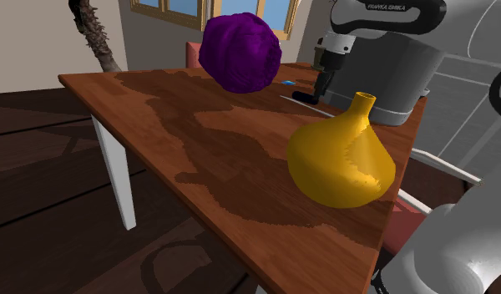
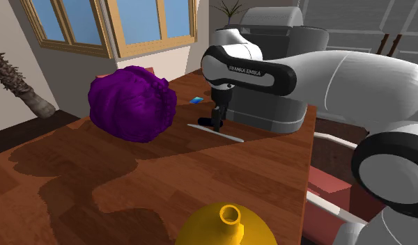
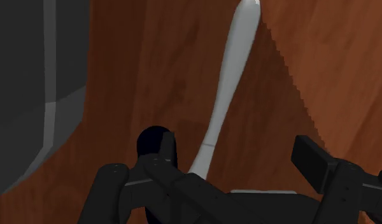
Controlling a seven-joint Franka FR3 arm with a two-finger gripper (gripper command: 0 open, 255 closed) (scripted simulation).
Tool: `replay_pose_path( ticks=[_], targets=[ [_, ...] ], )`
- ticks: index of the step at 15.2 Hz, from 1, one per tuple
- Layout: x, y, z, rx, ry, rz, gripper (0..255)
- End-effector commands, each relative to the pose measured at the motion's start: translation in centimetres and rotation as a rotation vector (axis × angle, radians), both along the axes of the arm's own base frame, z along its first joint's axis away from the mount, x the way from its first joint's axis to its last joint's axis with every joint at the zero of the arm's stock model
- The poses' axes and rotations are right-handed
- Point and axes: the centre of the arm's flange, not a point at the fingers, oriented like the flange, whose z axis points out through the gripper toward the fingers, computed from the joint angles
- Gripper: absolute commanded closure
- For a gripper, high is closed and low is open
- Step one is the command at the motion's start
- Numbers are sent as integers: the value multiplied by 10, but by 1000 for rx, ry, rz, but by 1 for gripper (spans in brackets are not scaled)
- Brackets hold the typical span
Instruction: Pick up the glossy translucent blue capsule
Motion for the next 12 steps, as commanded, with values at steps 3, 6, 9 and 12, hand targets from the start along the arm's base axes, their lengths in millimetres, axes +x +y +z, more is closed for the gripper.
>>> replay_pose_path(
  ticks=[3,6,9,12],
  targets=[
    [50,-26,5,2,3,64,0],
    [74,-39,8,4,5,95,0],
    [74,-39,-8,4,5,95,0],
    [74,-39,-24,4,5,95,0]
  ],
)
